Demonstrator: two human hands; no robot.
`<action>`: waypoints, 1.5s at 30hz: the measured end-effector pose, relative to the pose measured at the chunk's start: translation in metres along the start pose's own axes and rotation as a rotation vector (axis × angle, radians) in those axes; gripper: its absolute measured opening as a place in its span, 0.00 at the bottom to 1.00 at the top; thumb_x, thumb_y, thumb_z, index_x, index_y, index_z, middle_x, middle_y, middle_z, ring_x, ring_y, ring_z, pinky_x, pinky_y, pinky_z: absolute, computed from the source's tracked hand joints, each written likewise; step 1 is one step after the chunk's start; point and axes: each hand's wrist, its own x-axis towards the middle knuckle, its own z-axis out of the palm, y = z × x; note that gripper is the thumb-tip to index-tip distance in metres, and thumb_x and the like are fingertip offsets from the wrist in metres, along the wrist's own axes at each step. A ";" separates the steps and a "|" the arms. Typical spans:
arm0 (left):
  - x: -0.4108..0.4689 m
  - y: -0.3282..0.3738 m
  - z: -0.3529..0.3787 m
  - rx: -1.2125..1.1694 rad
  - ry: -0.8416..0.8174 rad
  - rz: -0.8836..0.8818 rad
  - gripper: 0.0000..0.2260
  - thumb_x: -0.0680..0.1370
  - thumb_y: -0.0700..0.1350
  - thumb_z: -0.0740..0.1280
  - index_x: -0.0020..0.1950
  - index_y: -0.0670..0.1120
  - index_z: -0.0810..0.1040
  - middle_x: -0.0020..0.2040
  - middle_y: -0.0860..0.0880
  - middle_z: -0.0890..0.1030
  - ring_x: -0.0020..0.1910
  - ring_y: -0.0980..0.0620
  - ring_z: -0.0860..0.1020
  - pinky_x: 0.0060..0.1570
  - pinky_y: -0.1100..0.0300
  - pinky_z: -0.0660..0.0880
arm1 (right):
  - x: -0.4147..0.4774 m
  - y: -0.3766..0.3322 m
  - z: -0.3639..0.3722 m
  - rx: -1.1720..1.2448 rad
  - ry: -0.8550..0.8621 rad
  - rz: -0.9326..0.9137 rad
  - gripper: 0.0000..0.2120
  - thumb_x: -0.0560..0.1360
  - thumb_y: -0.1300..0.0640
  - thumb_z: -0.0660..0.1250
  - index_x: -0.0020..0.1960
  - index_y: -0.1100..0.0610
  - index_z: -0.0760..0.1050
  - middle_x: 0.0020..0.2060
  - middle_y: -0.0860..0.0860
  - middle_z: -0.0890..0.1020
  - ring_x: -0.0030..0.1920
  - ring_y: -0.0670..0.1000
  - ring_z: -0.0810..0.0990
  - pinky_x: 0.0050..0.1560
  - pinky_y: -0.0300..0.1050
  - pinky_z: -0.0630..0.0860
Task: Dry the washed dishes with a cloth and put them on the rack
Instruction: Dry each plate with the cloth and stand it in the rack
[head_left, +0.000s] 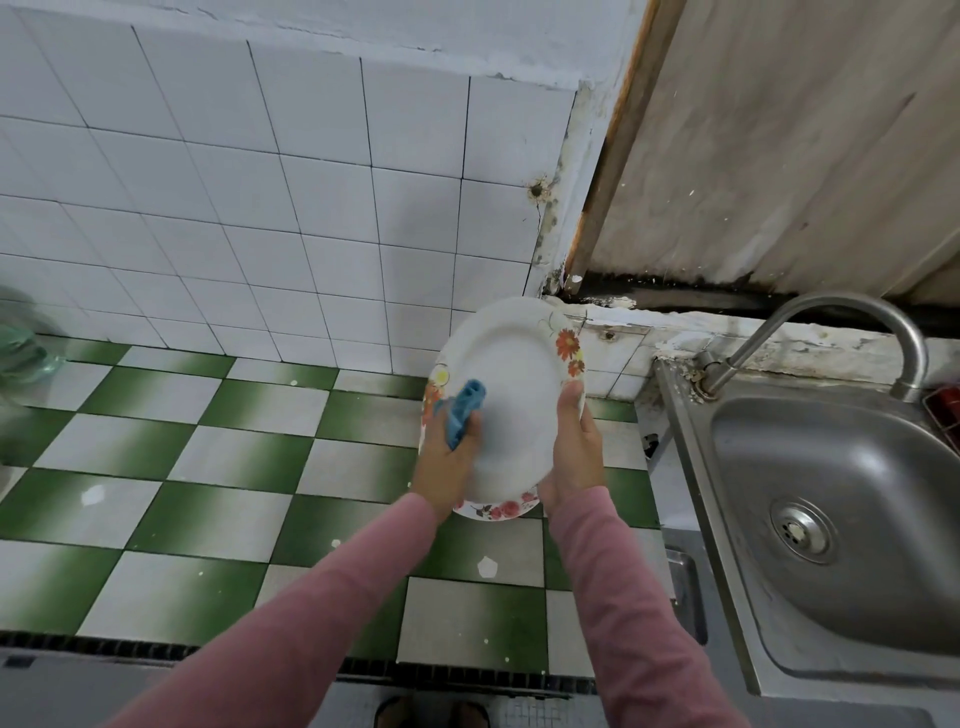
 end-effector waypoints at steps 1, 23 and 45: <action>0.000 0.002 0.007 0.129 -0.075 0.035 0.34 0.77 0.69 0.54 0.77 0.52 0.60 0.77 0.52 0.62 0.74 0.53 0.62 0.73 0.54 0.59 | 0.000 0.004 0.002 0.038 -0.013 0.023 0.29 0.72 0.35 0.65 0.65 0.53 0.77 0.58 0.54 0.83 0.57 0.59 0.83 0.60 0.63 0.78; 0.046 0.043 0.008 0.851 -0.137 0.447 0.27 0.82 0.54 0.37 0.78 0.43 0.33 0.77 0.42 0.29 0.73 0.46 0.25 0.75 0.52 0.30 | -0.005 -0.003 0.011 0.270 -0.300 0.174 0.38 0.74 0.32 0.55 0.72 0.58 0.70 0.65 0.62 0.78 0.66 0.61 0.76 0.73 0.60 0.66; 0.038 0.066 -0.001 0.553 -0.185 0.686 0.26 0.84 0.50 0.46 0.79 0.48 0.37 0.77 0.54 0.32 0.76 0.57 0.30 0.75 0.60 0.32 | -0.006 -0.016 0.021 0.008 -0.290 0.061 0.35 0.69 0.30 0.58 0.66 0.52 0.75 0.60 0.54 0.83 0.60 0.54 0.82 0.64 0.55 0.76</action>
